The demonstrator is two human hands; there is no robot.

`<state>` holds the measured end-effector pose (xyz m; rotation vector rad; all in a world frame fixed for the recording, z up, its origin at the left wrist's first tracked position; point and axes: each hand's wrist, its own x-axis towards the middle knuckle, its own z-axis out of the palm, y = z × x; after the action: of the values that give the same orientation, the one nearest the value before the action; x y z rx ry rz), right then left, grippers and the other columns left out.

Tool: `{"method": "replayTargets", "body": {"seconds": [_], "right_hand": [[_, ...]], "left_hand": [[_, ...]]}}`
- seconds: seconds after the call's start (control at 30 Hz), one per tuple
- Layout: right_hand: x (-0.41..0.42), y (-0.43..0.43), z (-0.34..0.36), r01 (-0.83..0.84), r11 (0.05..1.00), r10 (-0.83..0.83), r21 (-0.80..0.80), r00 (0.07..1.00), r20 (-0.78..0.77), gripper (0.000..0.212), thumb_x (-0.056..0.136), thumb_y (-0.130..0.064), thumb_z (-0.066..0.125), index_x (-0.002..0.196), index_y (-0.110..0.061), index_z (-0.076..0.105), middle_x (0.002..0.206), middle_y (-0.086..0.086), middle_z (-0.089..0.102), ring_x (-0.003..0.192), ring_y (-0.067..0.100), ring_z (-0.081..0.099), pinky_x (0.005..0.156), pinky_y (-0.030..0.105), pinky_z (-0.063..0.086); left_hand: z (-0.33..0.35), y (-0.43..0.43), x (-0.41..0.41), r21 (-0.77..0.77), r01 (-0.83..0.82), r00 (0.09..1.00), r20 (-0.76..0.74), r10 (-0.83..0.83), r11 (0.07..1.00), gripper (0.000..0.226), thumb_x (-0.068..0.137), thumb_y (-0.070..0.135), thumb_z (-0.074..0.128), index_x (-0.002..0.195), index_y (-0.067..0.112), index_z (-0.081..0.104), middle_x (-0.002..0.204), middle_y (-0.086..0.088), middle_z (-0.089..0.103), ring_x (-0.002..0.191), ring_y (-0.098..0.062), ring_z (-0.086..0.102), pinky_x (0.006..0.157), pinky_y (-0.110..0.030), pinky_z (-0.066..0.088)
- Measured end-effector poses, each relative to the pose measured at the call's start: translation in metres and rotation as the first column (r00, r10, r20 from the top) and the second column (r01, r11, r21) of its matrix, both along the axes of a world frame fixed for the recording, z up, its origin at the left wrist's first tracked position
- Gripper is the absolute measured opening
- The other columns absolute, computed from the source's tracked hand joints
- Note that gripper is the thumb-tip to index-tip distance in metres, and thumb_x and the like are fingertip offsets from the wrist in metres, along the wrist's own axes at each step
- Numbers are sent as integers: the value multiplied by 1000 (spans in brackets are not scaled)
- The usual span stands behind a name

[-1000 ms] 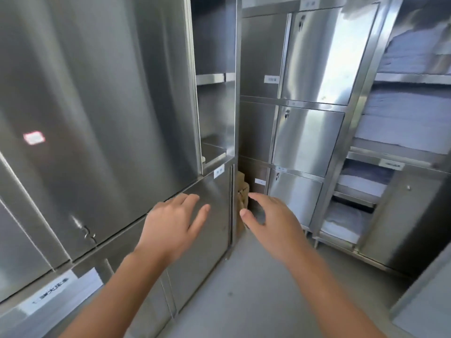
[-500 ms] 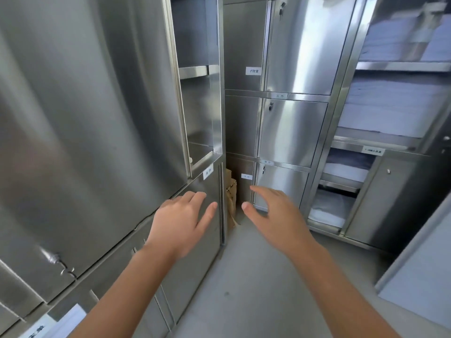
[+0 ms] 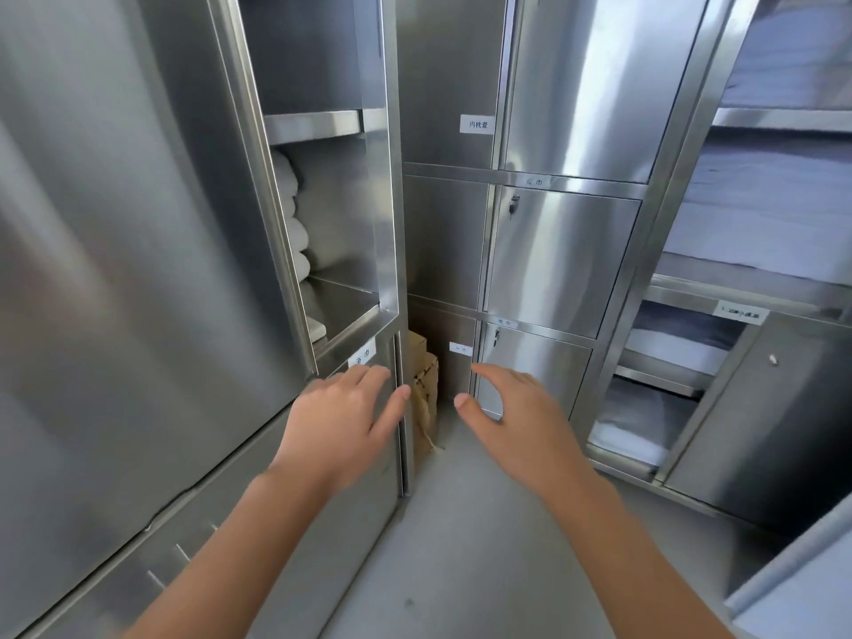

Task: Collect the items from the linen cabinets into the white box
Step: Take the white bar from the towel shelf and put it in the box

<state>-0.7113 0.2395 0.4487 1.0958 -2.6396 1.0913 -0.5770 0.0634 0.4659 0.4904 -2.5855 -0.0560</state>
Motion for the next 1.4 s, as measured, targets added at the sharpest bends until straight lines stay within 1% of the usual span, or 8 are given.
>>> {"method": "replayTargets", "body": {"seconds": [0.3, 0.4, 0.5, 0.67, 0.8, 0.93, 1.23, 1.4], "right_hand": [[-106, -60, 11, -49, 999, 49, 0, 999, 10, 50, 97, -53, 54, 144, -35, 52, 142, -13, 56, 136, 6, 42, 92, 21, 32], [-142, -89, 7, -48, 999, 48, 3, 999, -8, 50, 97, -54, 53, 144, -36, 51, 142, -14, 57, 133, 8, 44, 92, 21, 32], [-175, -120, 2, -25, 999, 25, 30, 1000, -1, 51, 97, -56, 52, 145, -36, 50, 144, -13, 56, 135, 10, 45, 93, 22, 31], [-224, -153, 3, 18, 999, -18, 45, 1000, -3, 54, 96, -61, 49, 146, -38, 48, 145, -13, 55, 136, 11, 46, 93, 23, 32], [-253, -166, 11, 39, 998, -40, 49, 999, 23, 55, 96, -62, 50, 146, -38, 48, 148, -12, 54, 136, 13, 47, 101, 30, 41], [-273, -184, 18, 43, 999, -44, 30, 999, 26, 54, 96, -60, 52, 146, -38, 48, 147, -11, 54, 136, 14, 48, 105, 35, 43], [-296, -234, 17, -111, 993, 111, 31, 994, 0, 54, 97, -59, 50, 147, -37, 47, 147, -13, 53, 138, 11, 44, 106, 35, 42], [-298, -275, 18, -293, 956, 292, 15, 956, 22, 55, 96, -61, 49, 147, -40, 46, 147, -13, 53, 134, 11, 48, 104, 34, 46]], "left_hand": [[5, -51, -92, -24, -64, 996, -58, 63, 998, 54, 95, 60, 17, 96, 26, 60, 86, 10, 63, 69, -19, 59, 60, -30, 43], [2, -79, -130, -68, -70, 992, -107, 63, 995, 47, 96, 56, 25, 94, 25, 61, 80, 10, 62, 63, -17, 58, 57, -26, 38], [-3, -106, -166, -83, -48, 992, -123, 38, 995, 44, 96, 53, 30, 97, 25, 64, 83, 10, 66, 62, -15, 61, 57, -22, 38], [-4, -148, -225, -8, -17, 997, -80, 16, 1000, 53, 96, 59, 21, 102, 27, 63, 91, 10, 67, 71, -15, 62, 65, -25, 40], [2, -165, -260, -8, 25, 997, -77, -26, 1000, 52, 95, 59, 20, 99, 27, 61, 88, 9, 65, 72, -16, 62, 67, -29, 46], [6, -187, -276, -10, -16, 995, -104, 15, 1000, 52, 96, 57, 22, 99, 25, 63, 84, 9, 65, 66, -13, 59, 65, -29, 46], [9, -210, -275, -35, -132, 986, -106, 127, 991, 46, 95, 53, 29, 96, 24, 65, 83, 8, 67, 63, -14, 59, 59, -25, 42], [7, -218, -258, 12, -273, 961, -35, 274, 962, 49, 95, 56, 27, 105, 25, 63, 95, 6, 68, 78, -23, 64, 69, -35, 50]]}}
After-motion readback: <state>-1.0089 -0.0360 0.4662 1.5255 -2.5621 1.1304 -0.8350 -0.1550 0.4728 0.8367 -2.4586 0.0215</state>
